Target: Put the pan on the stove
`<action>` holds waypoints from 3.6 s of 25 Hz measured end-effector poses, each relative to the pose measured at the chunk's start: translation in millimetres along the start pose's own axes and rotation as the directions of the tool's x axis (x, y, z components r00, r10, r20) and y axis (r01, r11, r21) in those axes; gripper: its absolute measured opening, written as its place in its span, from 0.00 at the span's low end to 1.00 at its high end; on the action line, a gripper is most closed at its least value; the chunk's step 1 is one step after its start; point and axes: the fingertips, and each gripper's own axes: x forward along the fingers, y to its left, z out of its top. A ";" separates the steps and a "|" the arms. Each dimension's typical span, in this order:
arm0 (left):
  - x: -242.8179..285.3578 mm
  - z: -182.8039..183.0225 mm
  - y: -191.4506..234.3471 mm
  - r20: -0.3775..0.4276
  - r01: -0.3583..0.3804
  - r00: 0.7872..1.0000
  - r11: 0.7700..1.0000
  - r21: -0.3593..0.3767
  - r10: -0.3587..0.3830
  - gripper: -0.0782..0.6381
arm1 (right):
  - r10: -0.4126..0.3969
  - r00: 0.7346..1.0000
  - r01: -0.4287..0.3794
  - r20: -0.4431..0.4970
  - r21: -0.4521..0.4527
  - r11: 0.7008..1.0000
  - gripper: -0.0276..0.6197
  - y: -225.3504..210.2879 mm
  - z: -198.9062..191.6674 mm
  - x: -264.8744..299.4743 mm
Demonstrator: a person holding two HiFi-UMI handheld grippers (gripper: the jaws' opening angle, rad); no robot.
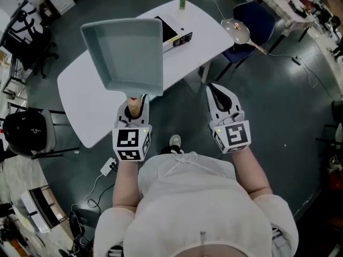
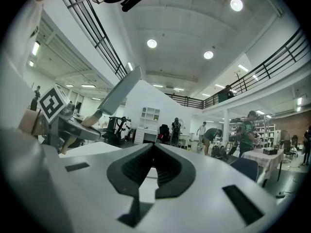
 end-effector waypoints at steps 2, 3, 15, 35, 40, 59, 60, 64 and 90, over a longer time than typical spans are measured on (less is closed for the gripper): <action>25.7 8.7 20.1 -0.002 0.003 1.000 1.000 -0.001 -0.003 0.19 | -0.004 1.000 0.004 -0.006 0.001 1.000 0.05 -9.7 0.9 32.6; 38.0 13.0 30.1 -0.003 0.003 1.000 1.000 -0.004 -0.003 0.19 | -0.006 1.000 0.006 -0.007 0.000 1.000 0.05 -14.5 1.5 48.1; 132.4 15.0 97.9 -0.071 -0.057 0.996 0.995 -0.085 0.051 0.19 | 0.053 0.998 -0.053 0.016 -0.005 0.999 0.05 -53.9 -5.3 176.5; 272.4 15.7 81.2 -0.215 -0.399 0.908 0.900 -0.177 0.360 0.19 | 0.465 0.883 -0.464 0.061 -0.036 0.885 0.05 -152.5 -31.2 342.2; 305.9 -8.9 72.8 -0.317 -0.461 0.867 0.861 -0.214 0.386 0.19 | 0.541 0.839 -0.541 0.054 -0.018 0.841 0.05 -168.0 -51.4 370.9; 378.5 -118.9 59.3 -0.681 -0.564 0.702 0.748 -0.350 0.211 0.19 | 0.688 0.717 -0.679 -0.112 0.110 0.726 0.05 -172.7 -143.6 441.5; 379.2 -123.6 59.0 -0.697 -0.566 0.690 0.745 -0.353 0.195 0.19 | 0.691 0.713 -0.681 -0.121 0.115 0.723 0.05 -171.3 -147.3 443.9; 382.7 -136.0 60.6 -0.739 -0.570 0.656 0.743 -0.351 0.154 0.19 | 0.700 0.699 -0.688 -0.143 0.133 0.714 0.05 -166.8 -156.5 454.3; 391.4 -140.1 51.7 -0.807 -0.572 0.576 0.642 -0.510 -0.128 0.21 | 0.711 0.684 -0.700 -0.161 0.129 0.703 0.05 -162.6 -163.6 466.6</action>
